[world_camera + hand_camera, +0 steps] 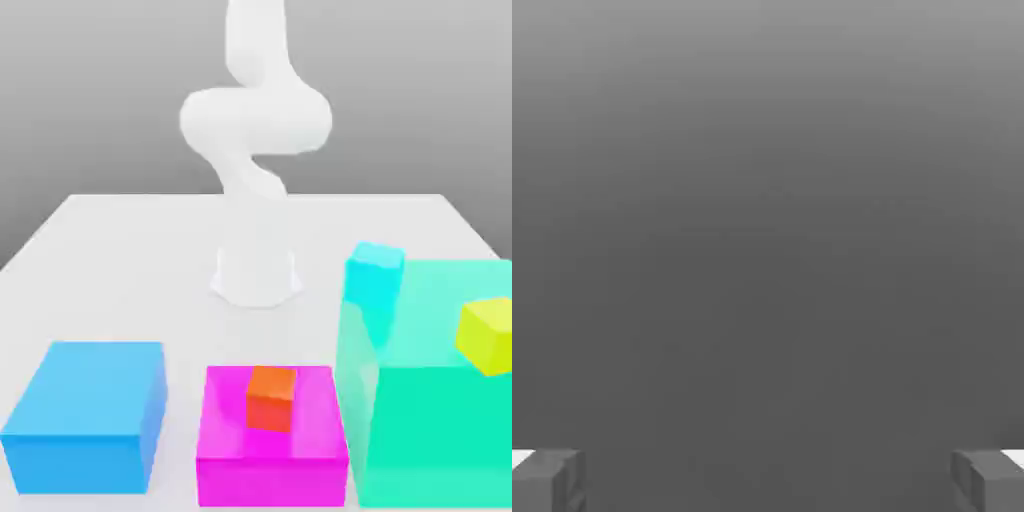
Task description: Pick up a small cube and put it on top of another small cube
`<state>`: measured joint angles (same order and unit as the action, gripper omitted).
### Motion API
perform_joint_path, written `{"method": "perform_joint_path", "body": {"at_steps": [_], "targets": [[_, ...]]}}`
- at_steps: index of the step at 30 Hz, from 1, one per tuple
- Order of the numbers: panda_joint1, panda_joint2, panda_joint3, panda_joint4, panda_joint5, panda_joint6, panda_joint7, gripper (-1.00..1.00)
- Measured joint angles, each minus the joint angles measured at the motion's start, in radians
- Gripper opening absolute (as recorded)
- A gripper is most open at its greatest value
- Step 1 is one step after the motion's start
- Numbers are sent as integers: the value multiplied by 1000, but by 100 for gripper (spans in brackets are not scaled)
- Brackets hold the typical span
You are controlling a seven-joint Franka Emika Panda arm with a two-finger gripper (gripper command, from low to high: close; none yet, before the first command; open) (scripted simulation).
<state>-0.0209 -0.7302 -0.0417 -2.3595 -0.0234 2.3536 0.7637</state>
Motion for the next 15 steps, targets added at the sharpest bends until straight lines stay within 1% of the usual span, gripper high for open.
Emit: {"method": "perform_joint_path", "body": {"at_steps": [9, 15], "targets": [[-104, 300, -192, -243, -72, 227, -174, 0], [-176, 528, -341, -415, -83, 394, -330, 0]]}}
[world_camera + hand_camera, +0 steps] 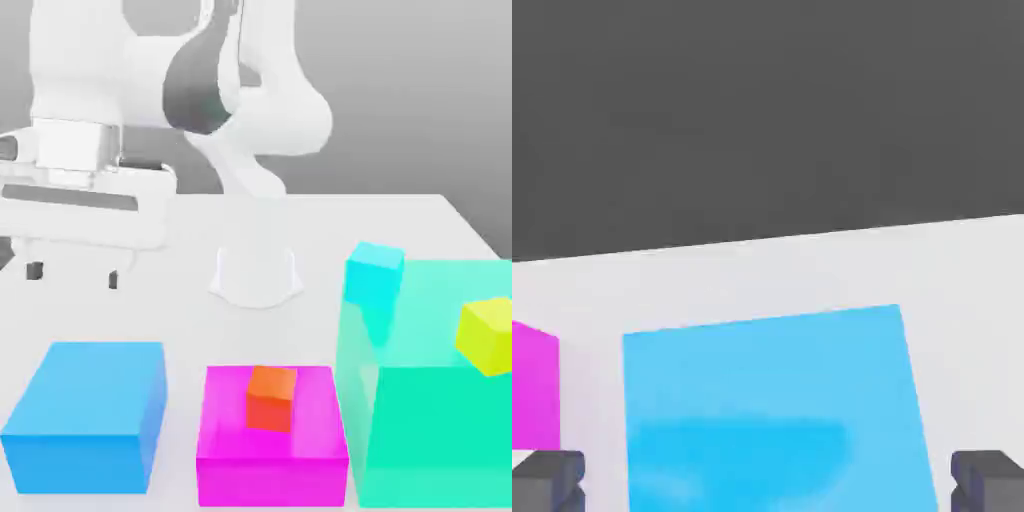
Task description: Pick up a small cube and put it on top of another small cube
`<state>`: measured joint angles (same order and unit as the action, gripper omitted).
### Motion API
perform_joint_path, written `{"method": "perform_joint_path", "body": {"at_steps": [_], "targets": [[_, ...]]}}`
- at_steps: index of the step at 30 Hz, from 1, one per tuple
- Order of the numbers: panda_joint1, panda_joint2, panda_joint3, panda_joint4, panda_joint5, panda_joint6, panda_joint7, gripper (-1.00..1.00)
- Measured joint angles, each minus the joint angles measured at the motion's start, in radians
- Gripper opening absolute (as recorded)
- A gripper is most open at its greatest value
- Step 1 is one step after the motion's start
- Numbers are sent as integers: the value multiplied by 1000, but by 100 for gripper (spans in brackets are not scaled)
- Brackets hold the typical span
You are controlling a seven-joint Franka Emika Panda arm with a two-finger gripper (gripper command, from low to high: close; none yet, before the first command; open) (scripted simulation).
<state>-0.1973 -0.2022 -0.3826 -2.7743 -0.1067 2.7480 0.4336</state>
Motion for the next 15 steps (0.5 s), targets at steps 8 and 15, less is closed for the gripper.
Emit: {"method": "perform_joint_path", "body": {"at_steps": [8, 15], "targets": [[-165, 340, 101, -85, 343, 242, -364, 0], [-347, 465, 310, -58, 457, 343, -452, -100]]}}
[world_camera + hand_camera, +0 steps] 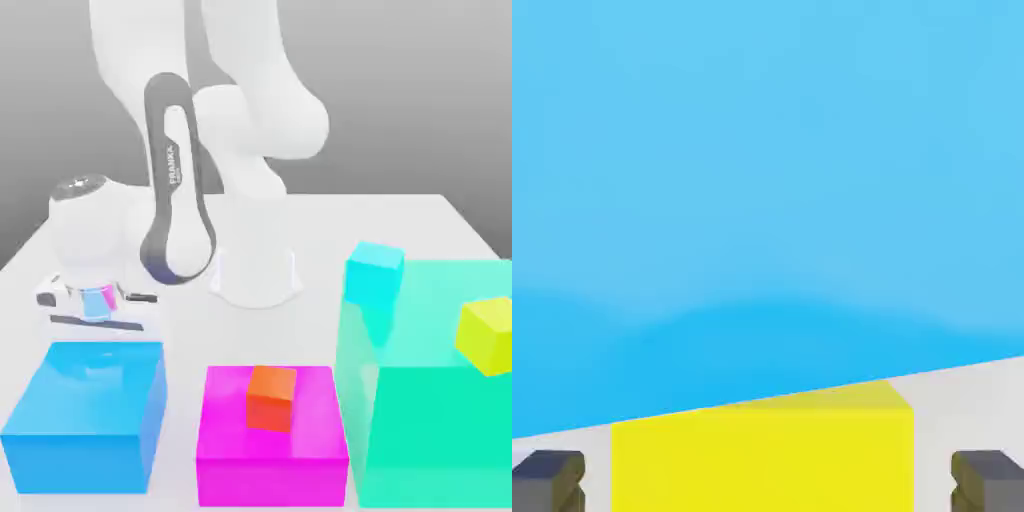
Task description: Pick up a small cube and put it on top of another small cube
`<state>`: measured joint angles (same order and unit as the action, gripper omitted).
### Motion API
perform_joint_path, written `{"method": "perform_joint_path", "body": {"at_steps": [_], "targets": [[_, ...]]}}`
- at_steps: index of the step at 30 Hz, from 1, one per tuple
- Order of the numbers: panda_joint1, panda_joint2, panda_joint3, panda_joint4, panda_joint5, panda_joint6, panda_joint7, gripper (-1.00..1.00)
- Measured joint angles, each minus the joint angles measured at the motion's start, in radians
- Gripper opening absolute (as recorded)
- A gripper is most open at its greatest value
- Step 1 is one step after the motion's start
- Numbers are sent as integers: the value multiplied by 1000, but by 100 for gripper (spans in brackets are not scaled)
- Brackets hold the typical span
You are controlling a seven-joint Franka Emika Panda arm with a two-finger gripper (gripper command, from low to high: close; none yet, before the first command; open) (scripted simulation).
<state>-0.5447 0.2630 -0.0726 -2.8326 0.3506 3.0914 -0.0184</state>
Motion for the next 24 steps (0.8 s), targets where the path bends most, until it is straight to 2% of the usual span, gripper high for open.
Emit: {"method": "perform_joint_path", "body": {"at_steps": [3, 5, 7, 9, 11, 12, 19, 24], "targets": [[-15, 9, 16, 2, 4, 7, -2, -100], [25, -28, -32, -6, -28, -23, 22, -100], [86, -91, -112, -21, -105, -72, 80, -100], [103, -163, -159, -37, -223, -125, 166, -100], [87, -237, -173, -52, -319, -182, 236, -100], [70, -260, -169, -46, -336, -216, 247, -100], [12, -170, -176, 151, -518, -483, 20, -100], [32, -102, -179, 328, -655, -706, -86, -100]]}}
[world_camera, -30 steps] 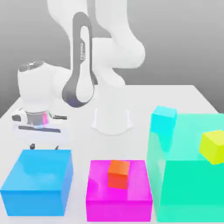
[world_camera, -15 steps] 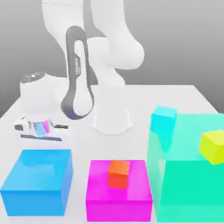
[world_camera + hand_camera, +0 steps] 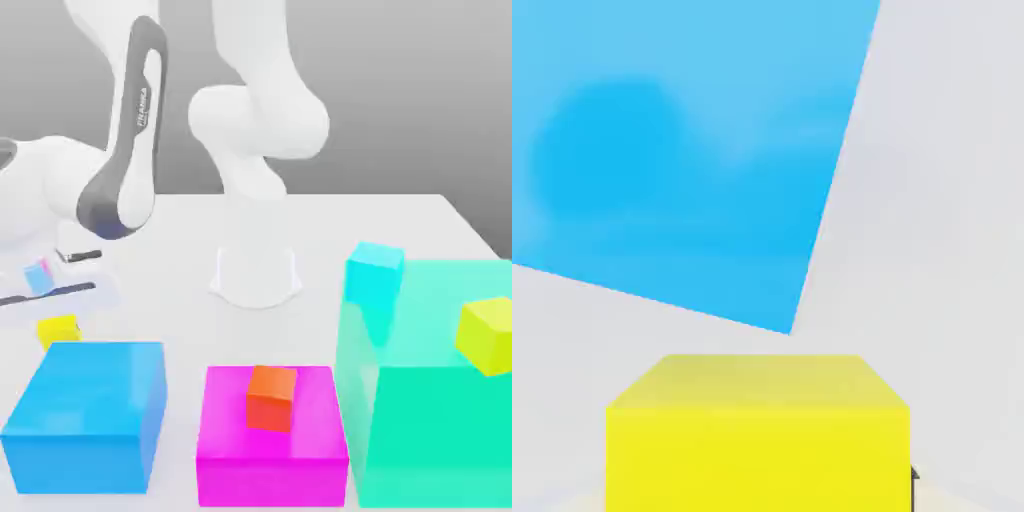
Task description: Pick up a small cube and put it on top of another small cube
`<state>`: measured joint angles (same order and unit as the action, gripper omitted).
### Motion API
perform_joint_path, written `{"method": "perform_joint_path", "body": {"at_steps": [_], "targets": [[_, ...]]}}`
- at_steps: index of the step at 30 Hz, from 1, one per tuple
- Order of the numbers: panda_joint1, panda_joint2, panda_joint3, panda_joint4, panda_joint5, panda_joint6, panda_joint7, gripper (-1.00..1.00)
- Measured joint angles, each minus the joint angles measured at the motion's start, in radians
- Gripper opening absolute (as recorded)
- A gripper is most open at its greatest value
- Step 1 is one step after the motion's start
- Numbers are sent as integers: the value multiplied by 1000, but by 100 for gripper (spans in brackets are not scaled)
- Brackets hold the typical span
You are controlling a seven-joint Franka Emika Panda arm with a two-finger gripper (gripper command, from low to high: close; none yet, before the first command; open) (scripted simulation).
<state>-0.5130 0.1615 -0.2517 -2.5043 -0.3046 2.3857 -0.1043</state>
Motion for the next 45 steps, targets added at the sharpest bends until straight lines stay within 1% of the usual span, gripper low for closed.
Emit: {"method": "perform_joint_path", "body": {"at_steps": [3, 5, 16, 26, 31, 36, 38, 42, 43, 45], "targets": [[22, 36, -1, 111, -80, -142, -54, -100], [41, 38, 10, 137, -84, -174, -33, -100], [185, -78, 115, 58, 109, -63, 370, -100], [339, -222, 188, -24, 254, -20, 799, -100], [388, -294, 237, -66, 300, 0, 1033, -100], [420, -361, 313, -105, 336, 19, 1275, -100], [437, -372, 349, -99, 342, 7, 1359, -100], [441, -270, 367, -125, 326, 137, 1408, -100], [442, -245, 368, -132, 323, 169, 1411, 100], [442, -245, 368, -132, 323, 169, 1411, 100]]}}
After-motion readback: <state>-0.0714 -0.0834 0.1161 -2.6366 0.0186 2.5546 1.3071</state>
